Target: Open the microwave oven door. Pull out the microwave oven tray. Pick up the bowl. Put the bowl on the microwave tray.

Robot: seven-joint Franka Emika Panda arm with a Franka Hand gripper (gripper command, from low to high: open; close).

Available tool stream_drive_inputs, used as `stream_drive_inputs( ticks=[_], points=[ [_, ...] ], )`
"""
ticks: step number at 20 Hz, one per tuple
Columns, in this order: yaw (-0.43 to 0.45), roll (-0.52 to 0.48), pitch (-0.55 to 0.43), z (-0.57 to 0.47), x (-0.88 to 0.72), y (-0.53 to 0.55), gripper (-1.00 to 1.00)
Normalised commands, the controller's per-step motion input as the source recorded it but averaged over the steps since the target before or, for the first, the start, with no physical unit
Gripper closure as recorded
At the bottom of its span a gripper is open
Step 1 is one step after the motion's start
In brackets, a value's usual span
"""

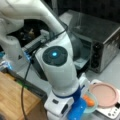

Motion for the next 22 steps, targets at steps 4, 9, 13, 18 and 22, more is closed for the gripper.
stream_drive_inputs(
  ticks=[4,9,13,18,22],
  points=[
    [-0.168,0.02,-0.079,0.02,-0.43,0.29,1.0],
    [-0.164,0.025,-0.107,-0.09,-0.34,0.24,1.0],
    [-0.177,0.025,-0.135,-0.1,-0.33,0.22,1.0],
    [-0.186,0.016,-0.154,-0.08,-0.43,0.28,1.0],
    [-0.122,0.071,-0.17,-0.02,-0.58,0.36,1.0]
  ],
)
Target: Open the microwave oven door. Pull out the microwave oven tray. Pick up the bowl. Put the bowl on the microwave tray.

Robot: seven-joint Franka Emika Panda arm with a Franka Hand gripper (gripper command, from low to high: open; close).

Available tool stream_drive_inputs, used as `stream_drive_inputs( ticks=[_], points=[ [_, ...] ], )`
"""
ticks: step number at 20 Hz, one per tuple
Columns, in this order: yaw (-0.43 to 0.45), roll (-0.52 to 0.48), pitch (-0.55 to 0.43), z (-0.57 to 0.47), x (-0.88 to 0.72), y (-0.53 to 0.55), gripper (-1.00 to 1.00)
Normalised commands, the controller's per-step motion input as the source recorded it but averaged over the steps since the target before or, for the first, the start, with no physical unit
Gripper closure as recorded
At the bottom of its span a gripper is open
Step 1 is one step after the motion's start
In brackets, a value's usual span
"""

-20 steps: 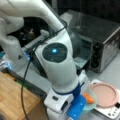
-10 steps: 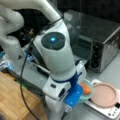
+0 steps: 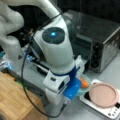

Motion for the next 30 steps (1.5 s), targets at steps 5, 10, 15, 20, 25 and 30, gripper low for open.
stream_drive_inputs(
  ticks=[5,10,15,20,25,30],
  points=[
    [-0.112,0.214,-0.204,-0.06,-0.48,0.26,1.0],
    [-0.097,0.274,-0.225,-0.14,-0.31,0.13,1.0],
    [-0.088,0.182,-0.206,-0.13,-0.25,0.1,1.0],
    [-0.095,0.132,-0.196,-0.1,-0.25,0.13,1.0],
    [-0.11,0.124,-0.222,-0.1,-0.32,0.23,1.0],
    [-0.1,0.08,-0.223,-0.1,-0.4,0.31,1.0]
  ],
)
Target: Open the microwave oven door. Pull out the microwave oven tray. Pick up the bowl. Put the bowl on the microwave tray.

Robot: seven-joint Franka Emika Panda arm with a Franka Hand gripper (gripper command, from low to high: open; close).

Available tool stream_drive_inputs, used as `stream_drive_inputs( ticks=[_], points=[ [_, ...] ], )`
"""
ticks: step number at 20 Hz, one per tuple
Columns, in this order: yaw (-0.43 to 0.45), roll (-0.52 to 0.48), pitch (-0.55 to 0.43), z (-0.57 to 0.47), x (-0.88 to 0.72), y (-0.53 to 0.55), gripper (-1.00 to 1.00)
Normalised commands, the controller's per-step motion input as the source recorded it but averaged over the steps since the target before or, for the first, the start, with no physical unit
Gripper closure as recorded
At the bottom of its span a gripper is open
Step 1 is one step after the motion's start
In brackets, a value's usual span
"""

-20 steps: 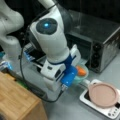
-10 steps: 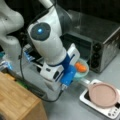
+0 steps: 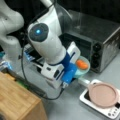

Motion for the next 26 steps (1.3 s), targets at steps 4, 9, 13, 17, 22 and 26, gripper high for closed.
stream_drive_inputs(
  ticks=[4,9,13,17,22,26],
  points=[
    [-0.099,0.046,-0.24,-0.14,-0.39,0.28,1.0],
    [-0.109,0.023,-0.243,-0.16,-0.38,0.23,1.0],
    [-0.117,0.011,-0.259,-0.17,-0.41,0.22,1.0],
    [-0.11,0.032,-0.304,-0.2,-0.47,0.25,1.0],
    [-0.137,-0.009,-0.305,-0.15,-0.59,0.23,1.0],
    [-0.199,-0.058,-0.276,-0.09,-0.54,0.21,1.0]
  ],
)
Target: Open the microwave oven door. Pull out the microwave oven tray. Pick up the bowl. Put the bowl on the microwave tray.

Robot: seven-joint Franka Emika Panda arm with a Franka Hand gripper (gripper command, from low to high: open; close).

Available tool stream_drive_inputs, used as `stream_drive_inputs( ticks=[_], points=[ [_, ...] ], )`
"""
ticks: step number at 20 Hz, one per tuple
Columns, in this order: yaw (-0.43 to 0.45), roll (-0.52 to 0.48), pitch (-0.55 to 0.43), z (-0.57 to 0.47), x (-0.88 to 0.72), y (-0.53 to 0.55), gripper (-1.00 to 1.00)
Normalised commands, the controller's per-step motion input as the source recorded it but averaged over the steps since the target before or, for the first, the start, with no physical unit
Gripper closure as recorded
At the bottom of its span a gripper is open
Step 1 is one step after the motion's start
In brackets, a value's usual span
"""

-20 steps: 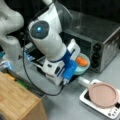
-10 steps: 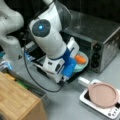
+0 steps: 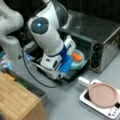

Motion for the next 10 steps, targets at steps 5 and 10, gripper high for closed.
stream_drive_inputs(
  ticks=[5,10],
  points=[
    [-0.221,-0.053,-0.268,-0.11,-0.34,0.22,1.0],
    [-0.212,0.009,-0.248,-0.15,-0.22,0.26,1.0]
  ],
)
